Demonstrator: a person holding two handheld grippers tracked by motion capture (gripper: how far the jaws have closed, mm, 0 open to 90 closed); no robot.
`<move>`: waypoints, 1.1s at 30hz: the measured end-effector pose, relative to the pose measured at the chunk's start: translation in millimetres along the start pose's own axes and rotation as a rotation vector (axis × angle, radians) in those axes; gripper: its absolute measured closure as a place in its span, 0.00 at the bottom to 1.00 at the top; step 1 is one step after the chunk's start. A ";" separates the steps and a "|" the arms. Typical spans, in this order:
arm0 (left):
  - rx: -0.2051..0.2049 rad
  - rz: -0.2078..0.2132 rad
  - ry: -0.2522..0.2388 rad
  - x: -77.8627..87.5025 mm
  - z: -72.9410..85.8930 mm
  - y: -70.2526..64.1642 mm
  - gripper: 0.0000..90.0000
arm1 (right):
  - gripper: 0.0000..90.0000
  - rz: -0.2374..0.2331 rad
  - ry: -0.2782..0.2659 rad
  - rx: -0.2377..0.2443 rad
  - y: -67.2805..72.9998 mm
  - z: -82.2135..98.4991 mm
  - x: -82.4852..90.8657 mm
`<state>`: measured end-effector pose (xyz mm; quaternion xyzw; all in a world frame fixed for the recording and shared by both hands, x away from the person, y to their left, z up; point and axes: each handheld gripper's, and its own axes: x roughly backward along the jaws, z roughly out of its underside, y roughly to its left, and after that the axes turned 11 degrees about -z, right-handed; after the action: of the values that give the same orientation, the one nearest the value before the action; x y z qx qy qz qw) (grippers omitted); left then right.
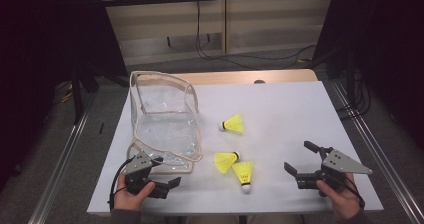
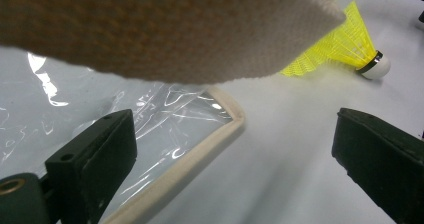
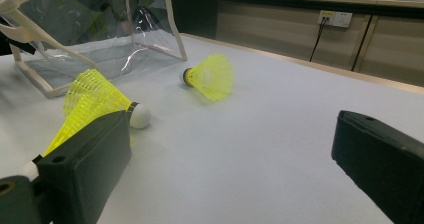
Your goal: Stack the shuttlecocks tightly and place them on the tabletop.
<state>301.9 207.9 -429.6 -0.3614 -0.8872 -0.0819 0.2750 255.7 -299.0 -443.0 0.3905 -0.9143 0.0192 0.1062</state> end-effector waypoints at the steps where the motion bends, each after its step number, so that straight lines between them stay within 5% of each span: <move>1: -0.004 0.000 0.004 0.4 -0.2 0.5 0.05 | 0.02 0.000 -0.001 -0.001 -0.1 0.0 0.0; 33: -0.022 -0.011 -0.012 8.3 -7.8 1.0 0.05 | 0.02 0.002 0.002 0.002 -1.0 0.1 -0.2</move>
<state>301.0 210.8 -418.6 -0.3601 -0.8898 -0.0911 0.2650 256.6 -299.6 -443.2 0.3898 -0.9145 0.0205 0.1067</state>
